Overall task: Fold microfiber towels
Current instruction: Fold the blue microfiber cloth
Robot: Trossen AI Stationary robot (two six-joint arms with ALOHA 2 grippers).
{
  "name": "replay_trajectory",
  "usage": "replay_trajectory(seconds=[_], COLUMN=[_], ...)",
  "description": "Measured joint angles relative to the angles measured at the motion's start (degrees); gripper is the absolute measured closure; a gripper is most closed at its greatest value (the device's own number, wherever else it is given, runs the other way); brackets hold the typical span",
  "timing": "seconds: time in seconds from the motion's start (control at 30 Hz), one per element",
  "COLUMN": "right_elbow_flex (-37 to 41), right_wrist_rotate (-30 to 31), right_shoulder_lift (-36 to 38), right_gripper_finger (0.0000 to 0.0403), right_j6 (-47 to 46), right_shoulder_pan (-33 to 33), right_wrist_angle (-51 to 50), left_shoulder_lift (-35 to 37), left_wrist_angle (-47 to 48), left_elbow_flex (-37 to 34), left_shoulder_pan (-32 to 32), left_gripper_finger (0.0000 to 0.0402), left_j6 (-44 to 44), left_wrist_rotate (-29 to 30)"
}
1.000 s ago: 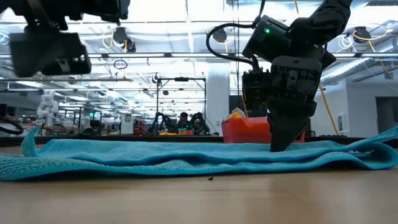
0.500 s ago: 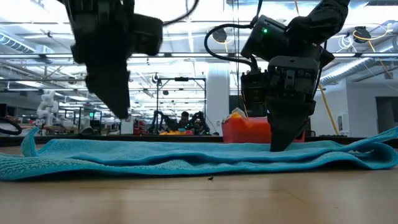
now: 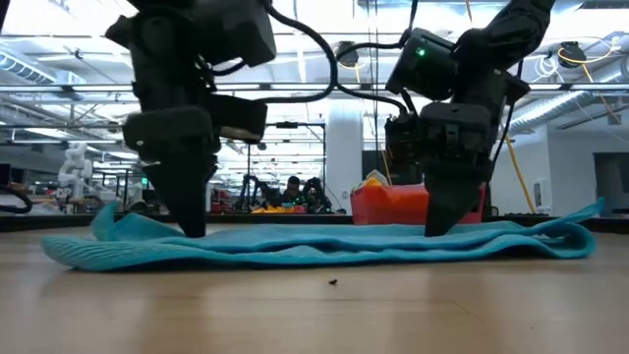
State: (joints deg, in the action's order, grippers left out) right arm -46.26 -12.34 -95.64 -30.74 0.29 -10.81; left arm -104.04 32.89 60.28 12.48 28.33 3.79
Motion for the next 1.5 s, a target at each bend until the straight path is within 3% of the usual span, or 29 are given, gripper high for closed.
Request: replay_trajectory(seconds=[0.2, 0.5, 0.6, 0.7, 0.8, 0.97, 1.1, 1.27, 1.5], right_elbow_flex=[0.13, -0.06, -0.07, -0.07, 0.15, 3.26, 6.92, 9.05, 9.16], right_wrist_rotate=[-3.12, -4.81, -6.49, -5.6, -4.61, -4.34, -4.17, -1.17, -0.95], right_shoulder_lift=[1.94, 16.91, 20.64, 22.32, 22.34, 21.65, 20.42, 17.18, 10.73], right_gripper_finger=[0.0397, 0.0377, 0.0365, 0.0355, 0.0345, 0.0322, 0.0309, 0.0313, 0.032], right_j6=[-0.23, -4.91, -7.73, -11.06, -15.09, -20.43, -19.05, -14.94, -6.18], right_shoulder_pan=[-2.03, -1.29, 0.84, 3.99, 7.51, 12.59, 14.71, 15.4, 17.78], right_wrist_angle=[-0.41, -9.33, -14.12, -17.58, -17.43, -10.0, -0.72, -0.43, 5.66], left_shoulder_lift=[1.22, 8.76, 10.33, 10.55, 9.73, 5.28, -0.72, -5.88, -8.63], left_wrist_angle=[1.6, 7.08, 1.17, -11.27, -25.17, -39.75, -38.5, -36.31, -35.66], left_elbow_flex=[-0.2, -0.19, 0.12, 0.13, 0.19, 0.32, 0.19, 0.17, 0.21], left_shoulder_pan=[-3.95, -6.78, -7.18, -6.62, -5.39, -3.87, -4.58, -5.39, -5.32], left_gripper_finger=[0.0309, 0.0309, 0.0309, 0.0309, 0.0309, 0.0309, 0.0309, 0.0309, 0.0309], left_j6=[-3.02, -3.61, -2.76, -3.99, -6.79, -8.76, -5.85, 1.25, 2.72], left_wrist_rotate=[0.87, 4.75, 3.72, -0.48, -2.53, 1.43, 1.3, -2.89, -3.7])
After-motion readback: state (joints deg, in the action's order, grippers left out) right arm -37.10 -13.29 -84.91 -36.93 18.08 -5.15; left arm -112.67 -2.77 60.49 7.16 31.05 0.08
